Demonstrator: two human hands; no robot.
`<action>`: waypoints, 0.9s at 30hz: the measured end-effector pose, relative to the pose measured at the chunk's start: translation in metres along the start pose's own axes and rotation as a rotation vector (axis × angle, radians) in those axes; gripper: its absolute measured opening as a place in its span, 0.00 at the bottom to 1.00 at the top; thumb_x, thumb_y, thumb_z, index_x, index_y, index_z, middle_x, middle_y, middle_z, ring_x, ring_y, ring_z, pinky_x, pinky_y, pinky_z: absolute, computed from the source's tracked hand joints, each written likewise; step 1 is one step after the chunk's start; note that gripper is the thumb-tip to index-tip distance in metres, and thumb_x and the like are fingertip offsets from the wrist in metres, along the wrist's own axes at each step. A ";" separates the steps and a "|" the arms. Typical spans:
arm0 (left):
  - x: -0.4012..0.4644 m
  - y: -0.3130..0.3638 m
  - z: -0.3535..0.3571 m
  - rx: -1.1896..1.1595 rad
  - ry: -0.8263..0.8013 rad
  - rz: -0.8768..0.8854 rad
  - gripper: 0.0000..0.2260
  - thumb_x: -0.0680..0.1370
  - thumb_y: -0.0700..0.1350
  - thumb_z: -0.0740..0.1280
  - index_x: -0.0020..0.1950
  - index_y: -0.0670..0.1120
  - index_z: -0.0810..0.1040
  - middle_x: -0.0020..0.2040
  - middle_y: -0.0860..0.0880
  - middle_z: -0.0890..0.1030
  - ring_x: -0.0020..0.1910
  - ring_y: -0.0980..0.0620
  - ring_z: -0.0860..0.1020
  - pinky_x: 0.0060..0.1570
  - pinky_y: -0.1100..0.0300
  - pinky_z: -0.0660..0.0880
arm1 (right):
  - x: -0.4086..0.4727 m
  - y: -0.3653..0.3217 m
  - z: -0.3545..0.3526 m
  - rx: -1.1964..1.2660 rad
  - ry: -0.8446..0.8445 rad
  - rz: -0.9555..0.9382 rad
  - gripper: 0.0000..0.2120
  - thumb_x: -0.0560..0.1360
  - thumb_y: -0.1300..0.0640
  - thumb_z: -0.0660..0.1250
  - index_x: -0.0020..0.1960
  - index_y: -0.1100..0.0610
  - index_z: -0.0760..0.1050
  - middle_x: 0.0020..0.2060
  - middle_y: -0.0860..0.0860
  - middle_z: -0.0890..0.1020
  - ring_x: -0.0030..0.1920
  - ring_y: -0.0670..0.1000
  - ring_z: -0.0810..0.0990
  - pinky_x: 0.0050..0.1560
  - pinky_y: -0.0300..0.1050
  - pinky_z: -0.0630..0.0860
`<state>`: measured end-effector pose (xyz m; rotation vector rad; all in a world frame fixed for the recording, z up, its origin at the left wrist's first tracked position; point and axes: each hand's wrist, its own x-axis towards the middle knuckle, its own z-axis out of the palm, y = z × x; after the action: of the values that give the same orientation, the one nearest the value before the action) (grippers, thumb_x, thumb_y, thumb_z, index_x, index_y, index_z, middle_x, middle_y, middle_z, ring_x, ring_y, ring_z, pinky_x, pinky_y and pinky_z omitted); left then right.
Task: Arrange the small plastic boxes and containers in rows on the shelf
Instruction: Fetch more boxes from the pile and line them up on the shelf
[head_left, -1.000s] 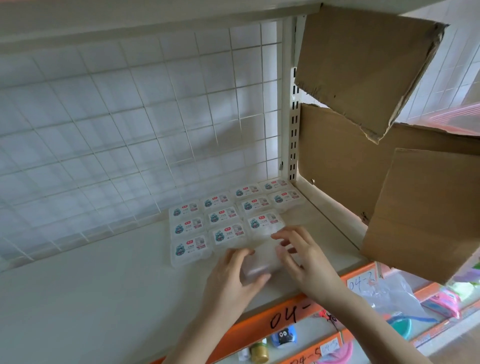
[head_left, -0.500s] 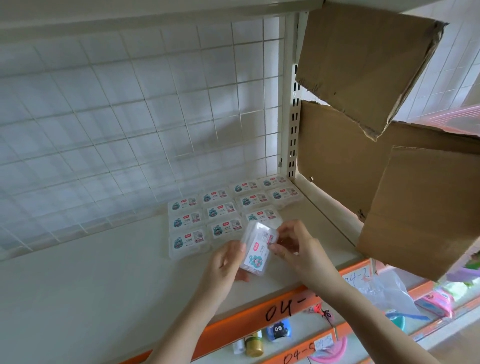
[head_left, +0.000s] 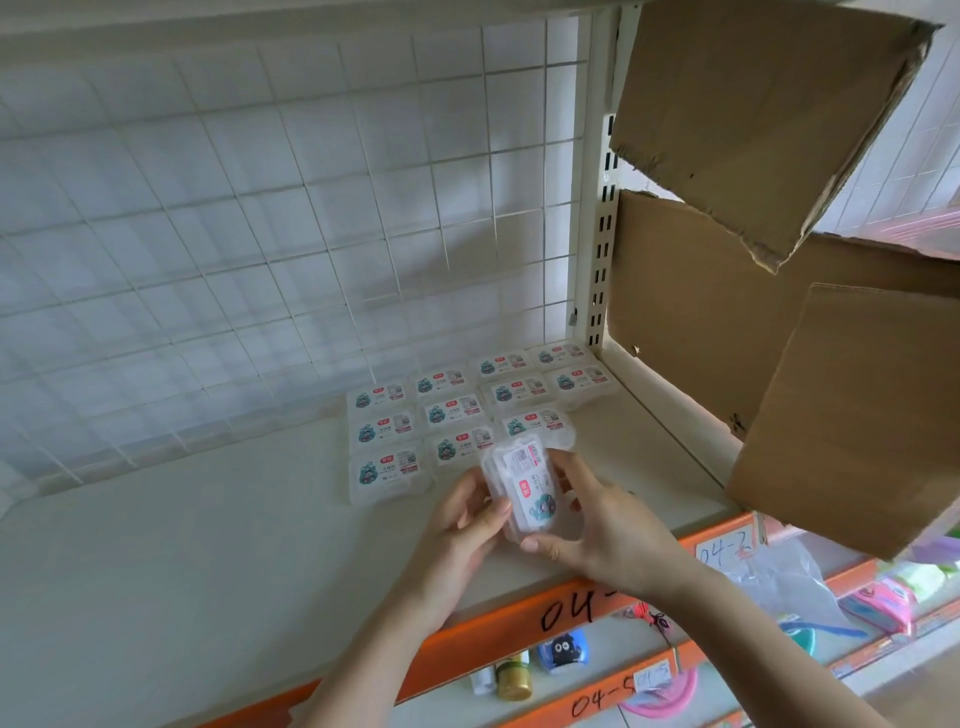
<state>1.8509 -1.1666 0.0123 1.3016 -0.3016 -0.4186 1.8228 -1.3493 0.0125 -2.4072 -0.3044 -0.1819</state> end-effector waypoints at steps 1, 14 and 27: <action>0.000 0.000 -0.001 0.035 0.004 0.008 0.18 0.71 0.43 0.68 0.61 0.44 0.75 0.56 0.46 0.81 0.58 0.48 0.78 0.55 0.56 0.76 | 0.000 0.000 0.002 -0.024 0.012 -0.008 0.41 0.65 0.28 0.64 0.71 0.44 0.56 0.57 0.36 0.69 0.50 0.39 0.73 0.49 0.39 0.72; 0.003 0.005 0.003 0.206 0.233 0.186 0.10 0.77 0.35 0.63 0.57 0.45 0.73 0.46 0.58 0.84 0.45 0.62 0.80 0.39 0.69 0.75 | -0.002 0.001 0.005 -0.071 0.076 -0.070 0.37 0.69 0.31 0.61 0.72 0.42 0.52 0.52 0.37 0.70 0.48 0.37 0.72 0.48 0.37 0.73; 0.016 0.018 0.005 0.421 0.223 0.172 0.12 0.71 0.37 0.72 0.53 0.45 0.76 0.47 0.50 0.81 0.41 0.63 0.81 0.35 0.68 0.75 | -0.002 0.002 0.000 -0.204 0.103 -0.197 0.33 0.70 0.41 0.62 0.71 0.47 0.54 0.67 0.44 0.66 0.67 0.45 0.66 0.61 0.41 0.68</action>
<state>1.8648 -1.1742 0.0307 1.7026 -0.3205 -0.0601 1.8215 -1.3506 0.0108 -2.5554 -0.4967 -0.4446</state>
